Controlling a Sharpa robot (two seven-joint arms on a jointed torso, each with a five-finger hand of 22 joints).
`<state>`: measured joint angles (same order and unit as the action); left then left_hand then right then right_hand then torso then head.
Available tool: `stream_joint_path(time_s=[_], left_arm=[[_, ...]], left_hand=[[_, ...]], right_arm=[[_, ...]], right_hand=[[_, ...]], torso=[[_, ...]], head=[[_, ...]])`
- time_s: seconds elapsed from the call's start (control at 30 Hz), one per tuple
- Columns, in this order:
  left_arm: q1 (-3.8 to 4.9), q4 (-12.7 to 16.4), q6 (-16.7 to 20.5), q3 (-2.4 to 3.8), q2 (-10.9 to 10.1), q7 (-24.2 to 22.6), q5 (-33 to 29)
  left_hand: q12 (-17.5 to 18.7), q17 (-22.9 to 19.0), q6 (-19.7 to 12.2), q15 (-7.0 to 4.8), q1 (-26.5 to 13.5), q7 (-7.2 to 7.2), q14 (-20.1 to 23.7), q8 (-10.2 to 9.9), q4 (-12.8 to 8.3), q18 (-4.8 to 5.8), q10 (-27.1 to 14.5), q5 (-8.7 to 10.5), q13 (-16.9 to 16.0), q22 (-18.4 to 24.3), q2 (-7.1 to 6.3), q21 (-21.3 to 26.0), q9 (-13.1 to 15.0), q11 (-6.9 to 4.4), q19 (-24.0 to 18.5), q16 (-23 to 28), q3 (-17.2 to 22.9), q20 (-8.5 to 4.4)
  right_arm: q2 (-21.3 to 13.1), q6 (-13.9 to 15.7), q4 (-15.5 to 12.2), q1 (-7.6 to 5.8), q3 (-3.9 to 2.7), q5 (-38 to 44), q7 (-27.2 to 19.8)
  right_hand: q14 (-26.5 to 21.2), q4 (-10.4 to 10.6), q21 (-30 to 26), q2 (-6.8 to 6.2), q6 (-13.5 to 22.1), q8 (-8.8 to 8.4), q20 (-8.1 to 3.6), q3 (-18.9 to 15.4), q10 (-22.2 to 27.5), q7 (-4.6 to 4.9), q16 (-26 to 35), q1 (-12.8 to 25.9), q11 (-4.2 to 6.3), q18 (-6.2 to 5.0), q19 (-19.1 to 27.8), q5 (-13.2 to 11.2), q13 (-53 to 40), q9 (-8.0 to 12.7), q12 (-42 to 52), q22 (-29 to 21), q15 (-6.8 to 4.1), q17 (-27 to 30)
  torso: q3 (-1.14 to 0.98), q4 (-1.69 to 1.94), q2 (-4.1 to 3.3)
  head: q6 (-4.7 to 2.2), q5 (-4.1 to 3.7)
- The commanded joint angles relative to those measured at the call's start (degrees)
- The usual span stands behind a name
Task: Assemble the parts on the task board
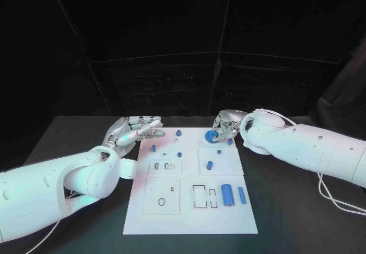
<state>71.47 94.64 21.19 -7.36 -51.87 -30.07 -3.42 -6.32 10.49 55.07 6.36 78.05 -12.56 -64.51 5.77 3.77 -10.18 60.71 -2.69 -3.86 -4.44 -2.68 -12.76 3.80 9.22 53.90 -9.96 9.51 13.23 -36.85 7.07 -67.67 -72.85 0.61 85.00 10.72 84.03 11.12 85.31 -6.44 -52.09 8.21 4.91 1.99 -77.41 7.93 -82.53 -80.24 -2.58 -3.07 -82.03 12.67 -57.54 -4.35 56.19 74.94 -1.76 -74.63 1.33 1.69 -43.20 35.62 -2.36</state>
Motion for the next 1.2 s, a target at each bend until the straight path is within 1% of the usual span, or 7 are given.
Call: stream_joint_path(time_s=[0.03, 0.27, 0.43, 0.57, 0.77, 1.03, 1.2], left_arm=[[0.08, 0.05, -0.78, 0.05, 0.02, -0.17, 0.28], [0.08, 0.04, -0.81, 0.05, 0.01, -0.11, 0.28], [0.08, 0.01, -0.82, 0.05, 0.00, -0.09, 0.28], [0.08, -0.02, -0.82, 0.05, 0.01, -0.07, 0.28], [0.08, 0.00, -0.85, 0.05, 0.02, -0.01, 0.28], [0.08, 0.00, -0.85, 0.05, -0.11, 0.03, 0.28], [0.08, -0.09, -0.80, 0.05, -0.18, 0.01, 0.28]], left_hand=[[0.30, 0.05, 0.30, 0.34, -0.09, 0.06, -0.19, -0.32, -0.31, -0.39, 0.24, -0.14, 0.06, 0.06, 0.53, 0.40, -0.04, 0.15, 0.34, 0.10, 0.01, 0.05], [0.30, 0.05, 0.30, 0.34, -0.09, 0.06, -0.19, -0.32, -0.31, -0.39, 0.24, -0.14, 0.06, 0.06, 0.53, 0.40, -0.04, 0.15, 0.34, 0.10, 0.01, 0.05], [0.35, 0.07, 0.30, 0.33, -0.10, 0.05, -0.19, -0.36, -0.39, -0.40, 0.25, -0.15, 0.07, 0.08, 0.52, 0.44, -0.05, 0.15, 0.35, 0.16, 0.02, 0.05], [0.35, 0.07, 0.30, 0.33, -0.10, 0.05, -0.19, -0.36, -0.39, -0.40, 0.25, -0.15, 0.07, 0.08, 0.52, 0.44, -0.05, 0.15, 0.35, 0.16, 0.02, 0.05], [0.35, 0.07, 0.30, 0.33, -0.10, 0.05, -0.19, -0.36, -0.39, -0.40, 0.25, -0.15, 0.07, 0.08, 0.52, 0.44, -0.05, 0.15, 0.35, 0.16, 0.02, 0.05], [0.35, 0.07, 0.30, 0.33, -0.10, 0.05, -0.19, -0.36, -0.39, -0.40, 0.25, -0.15, 0.07, 0.08, 0.52, 0.44, -0.05, 0.15, 0.35, 0.16, 0.02, 0.05], [0.41, 0.10, 0.30, 0.33, -0.07, 0.04, -0.19, -0.41, -0.49, -0.40, 0.26, -0.15, 0.08, 0.11, 0.53, 0.48, -0.05, 0.15, 0.37, 0.23, 0.05, 0.04]], right_arm=[[0.19, -1.47, 0.05, -0.13, -0.06, 1.18, 0.23], [0.54, -1.33, 0.23, -0.12, -0.05, 1.94, 0.64], [0.76, 0.48, 0.27, -0.12, -0.05, 3.53, 1.08], [0.93, 2.31, -0.03, -0.11, -0.05, 5.27, 1.37], [1.05, 4.95, -1.27, -0.10, -0.04, 7.31, 1.99], [0.41, 9.31, -4.69, -0.08, -0.05, 7.83, 2.70], [1.36, 11.65, -7.04, -0.08, -0.07, 9.03, 4.77]], right_hand=[[3.30, -0.32, 0.31, 0.32, -0.64, 0.42, 0.05, 0.61, -0.70, -0.09, -0.45, -0.80, -0.04, 0.58, -0.49, -0.65, -1.42, -0.08, 1.30, 3.68, 0.28, -0.36], [3.34, -1.20, 0.54, 1.33, -1.91, 0.88, -0.01, 1.85, -0.84, -0.22, -0.76, -1.64, 0.11, 0.69, -0.77, -1.42, -2.95, -0.15, 2.50, 4.23, 0.19, -0.94], [3.51, -3.03, 0.90, 3.43, -4.26, 1.37, -0.22, 4.76, -1.37, -0.48, -1.34, -3.65, 0.42, 0.86, -1.28, -4.87, -4.80, -0.22, 4.00, 5.11, -0.06, -2.13], [3.59, -3.51, 1.09, 3.55, -4.87, 1.37, -0.29, 5.53, -1.61, -0.62, -1.58, -3.81, 0.51, 0.97, -1.59, -4.87, -5.49, -0.17, 4.58, 5.60, -0.13, -2.62], [3.67, -3.74, 1.42, 2.98, -5.50, 0.88, -0.36, 6.72, -2.14, -0.69, -1.87, -2.52, 0.56, 1.14, -2.09, -2.68, -6.84, 0.10, 5.67, 6.42, -0.18, -3.20], [3.78, -3.60, 1.80, 2.33, -6.66, 0.18, -0.49, 9.35, -2.89, -0.90, -2.23, -0.31, 0.77, 1.33, -2.69, 2.74, -8.77, 0.30, 7.16, 7.35, -0.32, -3.97], [3.76, -3.44, 1.84, 2.03, -6.68, -0.13, -0.50, 9.96, -2.86, -0.86, -2.21, 0.47, 0.70, 1.34, -2.74, 3.19, -8.85, 0.35, 7.04, 7.44, -0.31, -3.95]], torso=[[-0.03, -0.03, 0.01], [-0.05, 0.04, 0.00], [-0.04, 0.00, -0.01], [-0.07, -0.01, -0.01], [-0.06, 0.03, 0.01], [-0.07, 0.07, 0.02], [-0.08, 0.13, 0.00]], head=[[0.05, 0.04], [0.17, 0.08], [0.22, 0.05], [0.29, -0.01], [0.19, -0.08], [0.08, 0.27], [-0.05, 0.66]])
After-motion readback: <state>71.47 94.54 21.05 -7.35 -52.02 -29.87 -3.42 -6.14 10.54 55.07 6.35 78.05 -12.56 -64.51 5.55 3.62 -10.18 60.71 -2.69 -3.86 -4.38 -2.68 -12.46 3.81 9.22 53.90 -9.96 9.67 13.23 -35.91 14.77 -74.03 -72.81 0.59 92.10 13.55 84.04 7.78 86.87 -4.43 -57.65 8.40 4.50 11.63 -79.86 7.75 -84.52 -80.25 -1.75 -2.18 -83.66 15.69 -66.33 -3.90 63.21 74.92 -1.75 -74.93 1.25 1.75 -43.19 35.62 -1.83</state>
